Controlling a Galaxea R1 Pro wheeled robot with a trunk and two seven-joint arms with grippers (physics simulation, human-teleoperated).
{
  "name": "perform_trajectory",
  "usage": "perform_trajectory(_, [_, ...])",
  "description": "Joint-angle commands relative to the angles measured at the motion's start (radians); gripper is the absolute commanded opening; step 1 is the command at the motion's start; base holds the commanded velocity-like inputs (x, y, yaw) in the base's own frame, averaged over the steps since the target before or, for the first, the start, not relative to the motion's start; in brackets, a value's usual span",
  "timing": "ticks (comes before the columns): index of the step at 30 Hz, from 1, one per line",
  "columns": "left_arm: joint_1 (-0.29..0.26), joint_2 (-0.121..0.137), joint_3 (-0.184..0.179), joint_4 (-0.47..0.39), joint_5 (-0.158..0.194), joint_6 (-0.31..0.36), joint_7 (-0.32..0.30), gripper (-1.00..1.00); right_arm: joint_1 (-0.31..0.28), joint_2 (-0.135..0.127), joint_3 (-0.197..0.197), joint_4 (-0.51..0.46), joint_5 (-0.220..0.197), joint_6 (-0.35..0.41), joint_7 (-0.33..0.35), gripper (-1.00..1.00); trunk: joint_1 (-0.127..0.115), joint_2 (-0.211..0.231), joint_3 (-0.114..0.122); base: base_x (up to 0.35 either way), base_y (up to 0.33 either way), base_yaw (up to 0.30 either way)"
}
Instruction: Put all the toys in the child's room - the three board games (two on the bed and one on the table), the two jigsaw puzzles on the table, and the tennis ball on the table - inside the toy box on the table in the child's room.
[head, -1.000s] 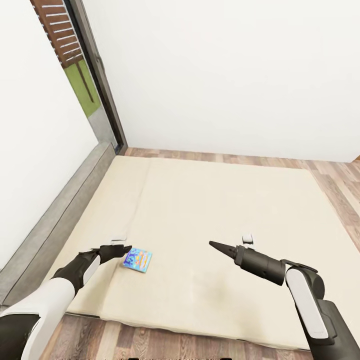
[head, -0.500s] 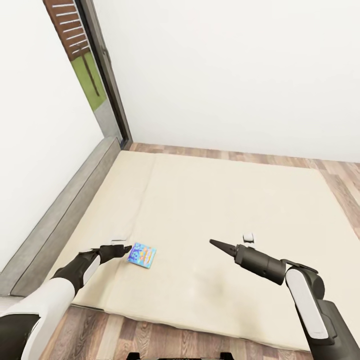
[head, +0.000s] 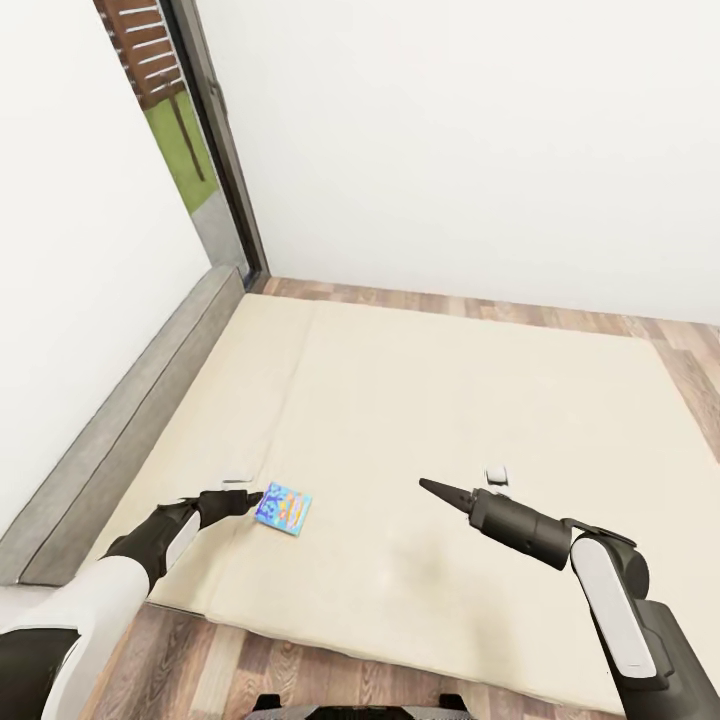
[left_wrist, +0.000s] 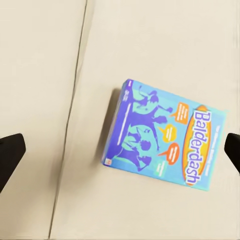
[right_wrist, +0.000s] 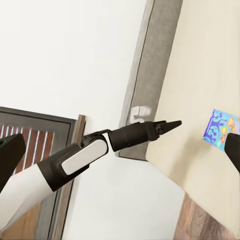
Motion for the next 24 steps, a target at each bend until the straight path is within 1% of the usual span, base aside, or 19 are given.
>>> perform_trajectory(1, [0.000, 0.001, -0.006, -0.002, 0.011, 0.007, 0.000, 1.00, -0.001, 0.000, -0.001, 0.000, 0.002, 0.005, 0.004, 1.00, 0.001, -0.002, -0.003, 0.098, -0.109, -0.133])
perform_trajectory(8, [0.000, 0.001, -0.006, -0.002, 0.011, 0.007, -0.012, 1.00, -0.001, 0.000, -0.001, 0.000, 0.002, 0.005, 0.005, 1.00, 0.001, -0.002, -0.006, 0.033, -0.037, -0.120])
perform_trajectory(12, [0.000, 0.002, -0.005, -0.002, 0.010, 0.007, -0.037, 1.00, -0.001, 0.000, -0.001, 0.000, 0.002, 0.005, 0.005, 1.00, 0.001, -0.002, -0.007, -0.009, -0.006, -0.234])
perform_trajectory(17, [0.001, 0.003, -0.003, -0.002, 0.010, 0.007, -0.054, 1.00, -0.001, 0.000, -0.001, 0.000, 0.002, 0.005, 0.006, 1.00, 0.001, -0.002, -0.007, -0.139, -0.001, -0.256])
perform_trajectory(24, [0.001, 0.003, -0.003, -0.002, 0.010, 0.007, -0.058, 1.00, -0.001, 0.000, -0.001, 0.000, 0.002, 0.005, 0.004, 1.00, 0.001, -0.002, -0.007, -0.046, 0.000, -0.068])
